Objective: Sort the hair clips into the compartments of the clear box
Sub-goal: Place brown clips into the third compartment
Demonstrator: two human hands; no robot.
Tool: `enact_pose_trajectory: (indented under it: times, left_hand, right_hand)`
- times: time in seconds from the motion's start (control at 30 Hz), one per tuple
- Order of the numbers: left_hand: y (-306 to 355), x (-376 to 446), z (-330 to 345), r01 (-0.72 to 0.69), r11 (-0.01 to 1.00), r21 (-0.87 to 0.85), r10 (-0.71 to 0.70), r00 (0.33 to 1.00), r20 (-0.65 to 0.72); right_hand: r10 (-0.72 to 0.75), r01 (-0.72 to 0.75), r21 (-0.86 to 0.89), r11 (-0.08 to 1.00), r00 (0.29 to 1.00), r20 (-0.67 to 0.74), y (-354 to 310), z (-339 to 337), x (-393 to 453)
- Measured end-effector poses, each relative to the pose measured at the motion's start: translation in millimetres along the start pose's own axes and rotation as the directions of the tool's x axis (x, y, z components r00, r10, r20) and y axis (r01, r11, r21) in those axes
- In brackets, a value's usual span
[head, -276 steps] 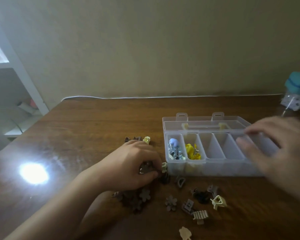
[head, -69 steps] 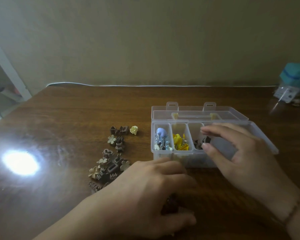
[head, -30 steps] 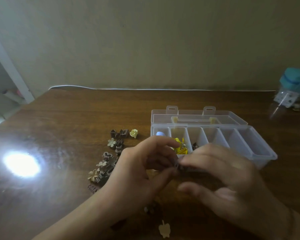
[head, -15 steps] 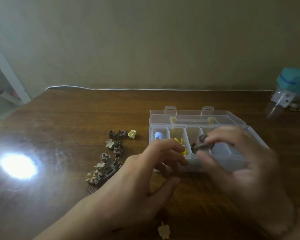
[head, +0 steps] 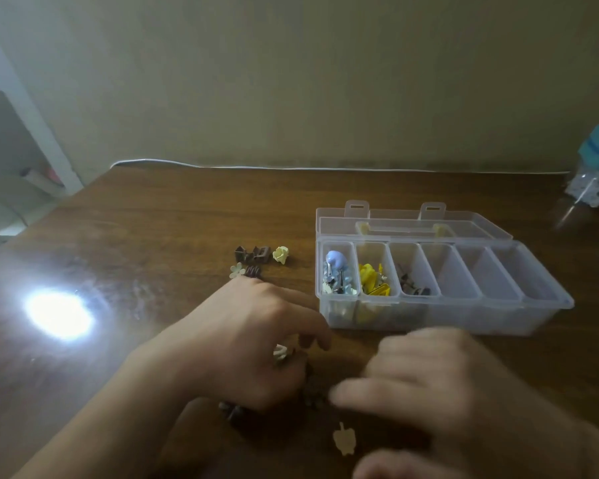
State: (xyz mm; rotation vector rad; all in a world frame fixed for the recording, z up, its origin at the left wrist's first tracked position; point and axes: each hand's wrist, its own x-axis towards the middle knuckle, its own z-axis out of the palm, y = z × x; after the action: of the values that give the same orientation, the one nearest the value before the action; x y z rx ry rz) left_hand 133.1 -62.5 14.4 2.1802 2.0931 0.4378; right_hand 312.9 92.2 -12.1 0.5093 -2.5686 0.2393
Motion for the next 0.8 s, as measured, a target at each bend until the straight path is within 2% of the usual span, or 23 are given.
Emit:
enact_pose_trajectory:
  times: [0.03,0.1,0.3,0.4,0.43,0.47,0.5,0.57,0.6,0.63,0.73,0.8]
  left_hand:
    - [0,0,0,0.006,1.000,0.005,-0.006,1.000,0.029]
    - [1,1,0,0.011,1.000,0.007,-0.011,0.997,0.078]
    - [3,1,2,0.002,1.000,0.014,-0.004,0.991,0.134]
    - [5,4,4,-0.009,1.000,-0.011,0.011,0.988,0.156]
    - [6,5,5,-0.015,1.000,-0.015,0.017,0.986,0.165]
    - [6,6,6,-0.021,1.000,-0.016,0.023,0.985,0.170]
    - [7,6,6,-0.022,1.000,-0.017,0.025,0.985,0.169]
    - [7,8,8,-0.019,1.000,-0.022,0.022,0.988,0.150]
    - [8,9,9,-0.020,0.999,-0.030,0.024,0.990,0.137]
    - [9,9,10,-0.022,0.999,-0.044,0.028,0.992,0.123]
    - [11,11,11,-0.029,0.995,-0.097,0.036,0.997,0.075]
    - [10,10,11,-0.034,0.989,-0.141,0.037,0.999,0.018]
  right_hand:
    - [-0.045,0.052,-0.060,0.997,0.993,0.109,-2,8,1]
    - [-0.065,0.091,-0.122,0.988,0.976,0.206,-6,20,1]
    - [-0.090,0.117,-0.129,0.985,0.977,0.194,-4,25,-2]
    - [-0.087,0.088,-0.004,0.996,0.990,0.107,4,11,-2]
    - [-0.023,0.020,0.108,0.994,1.000,0.018,7,5,-3]
    - [0.109,-0.085,0.234,0.969,0.990,-0.093,10,-3,-3]
    - [0.269,-0.190,0.335,0.923,0.941,-0.206,12,-9,-4]
    - [0.514,-0.348,0.419,0.838,0.762,-0.395,20,-17,-5]
    - [0.569,-0.417,0.398,0.818,0.688,-0.449,25,-19,-5]
    - [0.588,-0.482,0.338,0.809,0.648,-0.484,30,-19,-5]
    - [0.583,-0.624,0.090,0.776,0.656,-0.480,46,-15,-6]
    - [0.632,-0.691,0.022,0.722,0.647,-0.427,54,-10,-7]
